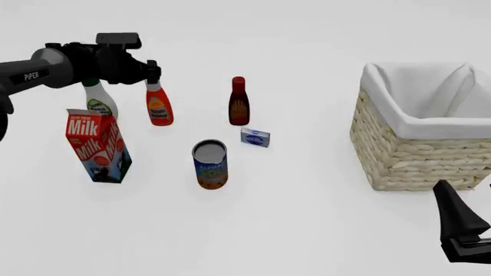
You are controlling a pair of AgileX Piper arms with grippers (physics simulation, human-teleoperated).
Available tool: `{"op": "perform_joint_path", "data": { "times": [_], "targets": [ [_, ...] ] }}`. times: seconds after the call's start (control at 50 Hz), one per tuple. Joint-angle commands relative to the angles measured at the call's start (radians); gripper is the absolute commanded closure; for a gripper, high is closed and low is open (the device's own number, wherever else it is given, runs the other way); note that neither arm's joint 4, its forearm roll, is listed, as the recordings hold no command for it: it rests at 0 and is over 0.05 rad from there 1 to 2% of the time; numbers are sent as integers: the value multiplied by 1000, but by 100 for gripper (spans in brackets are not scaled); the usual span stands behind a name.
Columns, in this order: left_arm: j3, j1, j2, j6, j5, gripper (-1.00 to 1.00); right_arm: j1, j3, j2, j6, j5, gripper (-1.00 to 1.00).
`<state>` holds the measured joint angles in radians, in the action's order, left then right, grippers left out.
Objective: Pick the ketchup and place it in the basket.
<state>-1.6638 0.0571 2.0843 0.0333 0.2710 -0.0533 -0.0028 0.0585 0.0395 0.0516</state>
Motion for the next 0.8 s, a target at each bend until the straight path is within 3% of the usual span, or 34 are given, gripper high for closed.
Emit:
{"op": "perform_joint_path", "data": {
  "times": [0.02,0.8],
  "targets": [
    [21,1,13,7,-25,-100,1,-1,1,-1,1,-100],
    [-12,33,73,-25,-38,-100,4,0,-38,-10,-32,-100]
  ]
}}
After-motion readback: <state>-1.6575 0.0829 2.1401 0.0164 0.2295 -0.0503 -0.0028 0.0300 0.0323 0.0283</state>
